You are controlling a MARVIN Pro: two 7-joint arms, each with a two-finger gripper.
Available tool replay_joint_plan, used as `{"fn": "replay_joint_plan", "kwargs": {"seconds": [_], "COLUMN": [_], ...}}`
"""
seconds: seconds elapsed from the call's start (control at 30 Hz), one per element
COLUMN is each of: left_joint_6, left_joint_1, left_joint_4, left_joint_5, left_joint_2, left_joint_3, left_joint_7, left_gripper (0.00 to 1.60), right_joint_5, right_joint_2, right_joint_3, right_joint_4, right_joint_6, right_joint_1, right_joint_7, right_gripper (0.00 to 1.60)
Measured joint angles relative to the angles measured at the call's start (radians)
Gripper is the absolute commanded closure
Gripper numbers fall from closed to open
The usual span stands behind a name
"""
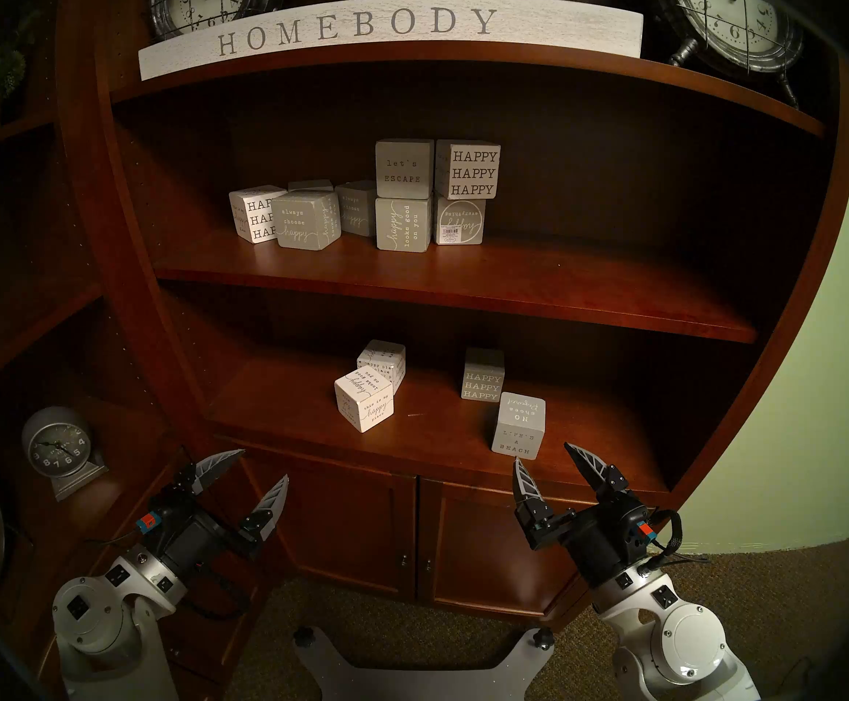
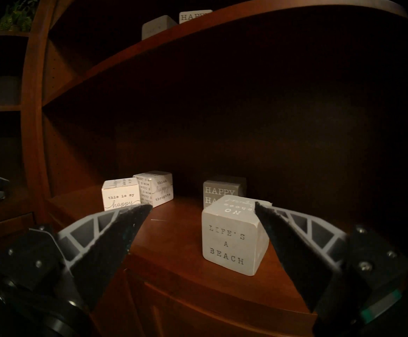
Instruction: Stack four cubes vertically into two groups
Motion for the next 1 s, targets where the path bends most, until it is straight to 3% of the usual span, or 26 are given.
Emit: {"fn": "replay_joint_plan", "kwargs": {"seconds": [0.4, 1.0], "left_joint_6": [0.000, 0.000], "left_joint_1": [-0.003, -0.006], "left_joint_4": [0.000, 0.000], "left_joint_5": [0.003, 0.006], "left_joint_2": [-0.004, -0.009], "left_joint_3": [-0.003, -0.006], "left_joint_7": [-0.004, -0.010], "left_gripper": [0.00, 0.00], "right_joint_5": [-0.031, -0.068], "right_joint_2": [-0.039, -0.080], "right_joint_3": [-0.032, -0.043], "right_joint_4": [0.075, 0.149], "right_joint_6": [0.089, 0.142], "right_joint_1": [0.121, 0.260], "right_joint_7": [-0.055, -0.118], "right_gripper": [0.00, 0.00]}}
